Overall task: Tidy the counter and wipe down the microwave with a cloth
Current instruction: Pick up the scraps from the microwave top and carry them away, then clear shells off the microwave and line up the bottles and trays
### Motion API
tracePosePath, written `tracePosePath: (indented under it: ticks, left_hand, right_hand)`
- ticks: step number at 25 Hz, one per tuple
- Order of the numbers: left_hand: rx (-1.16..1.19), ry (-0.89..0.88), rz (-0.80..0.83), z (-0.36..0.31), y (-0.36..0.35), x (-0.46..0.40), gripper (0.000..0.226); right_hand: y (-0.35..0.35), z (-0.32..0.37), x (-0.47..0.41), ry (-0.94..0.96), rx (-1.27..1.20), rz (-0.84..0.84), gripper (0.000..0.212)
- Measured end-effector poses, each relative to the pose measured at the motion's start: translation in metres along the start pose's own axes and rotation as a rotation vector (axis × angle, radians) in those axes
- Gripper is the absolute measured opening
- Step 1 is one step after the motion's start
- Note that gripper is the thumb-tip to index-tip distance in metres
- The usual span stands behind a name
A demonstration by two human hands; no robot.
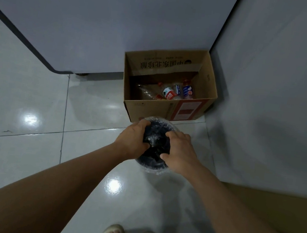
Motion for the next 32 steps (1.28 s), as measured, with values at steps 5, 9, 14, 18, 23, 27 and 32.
tracePosePath:
  ticks: [5,9,14,18,23,27,32]
  left_hand:
    - [0.007,-0.010,-0.040,-0.039,0.061,0.038,0.060]
    - [0.002,-0.031,-0.077,-0.083,0.126,0.079,0.058]
    - [-0.056,-0.060,-0.099,-0.138,0.204,0.127,0.052]
    - [-0.086,-0.059,-0.149,-0.170,0.265,0.163,0.055]
    - [-0.061,-0.042,-0.285,-0.200,0.349,0.225,0.057]
    - [-0.065,-0.019,-0.432,-0.203,0.411,0.281,0.058]
    - [-0.081,0.027,-0.576,-0.184,0.471,0.345,0.059]
  right_hand:
    - [0.074,0.036,0.036,0.040,0.003,-0.038,0.064]
    - [0.151,0.074,0.073,0.086,0.009,-0.068,0.062]
    - [0.237,0.118,0.115,0.121,0.031,-0.100,0.061]
    - [0.299,0.152,0.145,0.161,0.029,-0.141,0.061]
    - [0.374,0.212,0.184,0.273,0.093,-0.201,0.057]
    - [0.412,0.273,0.216,0.383,0.124,-0.209,0.065]
    - [0.433,0.346,0.250,0.495,0.179,-0.241,0.072]
Point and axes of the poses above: each hand's wrist, its own x-axis away from the middle knuckle, its own y-axis out of the back of the hand, z = x × y, the point moved 9 cm from there along -x, towards the middle knuckle, and after that the axes turned 7 degrees about x, right-handed, at the moved point
